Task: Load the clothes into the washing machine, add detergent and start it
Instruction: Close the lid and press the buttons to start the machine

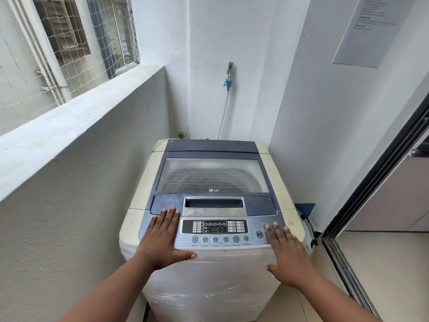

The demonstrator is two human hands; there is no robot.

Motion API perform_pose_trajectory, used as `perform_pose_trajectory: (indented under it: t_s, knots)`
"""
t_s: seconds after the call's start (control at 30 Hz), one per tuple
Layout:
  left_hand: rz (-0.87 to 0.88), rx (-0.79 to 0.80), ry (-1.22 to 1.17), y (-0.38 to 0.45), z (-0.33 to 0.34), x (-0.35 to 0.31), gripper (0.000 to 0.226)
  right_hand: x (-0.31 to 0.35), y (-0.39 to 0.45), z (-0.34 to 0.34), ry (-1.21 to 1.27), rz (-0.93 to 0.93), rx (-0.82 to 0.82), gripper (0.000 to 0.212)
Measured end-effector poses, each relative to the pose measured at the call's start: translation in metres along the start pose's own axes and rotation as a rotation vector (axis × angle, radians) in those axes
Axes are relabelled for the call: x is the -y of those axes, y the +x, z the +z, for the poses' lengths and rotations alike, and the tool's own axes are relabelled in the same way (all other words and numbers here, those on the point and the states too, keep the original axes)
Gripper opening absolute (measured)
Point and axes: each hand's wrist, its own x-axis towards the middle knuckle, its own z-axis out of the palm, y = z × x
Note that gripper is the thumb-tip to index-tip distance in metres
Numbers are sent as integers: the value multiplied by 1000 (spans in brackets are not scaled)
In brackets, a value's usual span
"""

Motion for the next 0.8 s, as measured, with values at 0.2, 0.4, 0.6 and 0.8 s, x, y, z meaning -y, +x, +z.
perform_pose_trajectory:
  t_s: [0.2, 0.4, 0.6, 0.8]
  knots:
    - [-4, 27, -10, 1, 3, 2, 136, 55, -14, -13, 21, 41, 61, 91]
    - [16, 64, 8, 2, 0, 4, 136, 142, -31, -19, -8, -271, 6, 72]
    - [36, 80, 23, 4, 0, 7, 132, 164, -26, -12, -8, -210, 53, 85]
    - [63, 49, 25, 4, 2, 9, 128, 165, -26, -12, 8, -131, 85, 88]
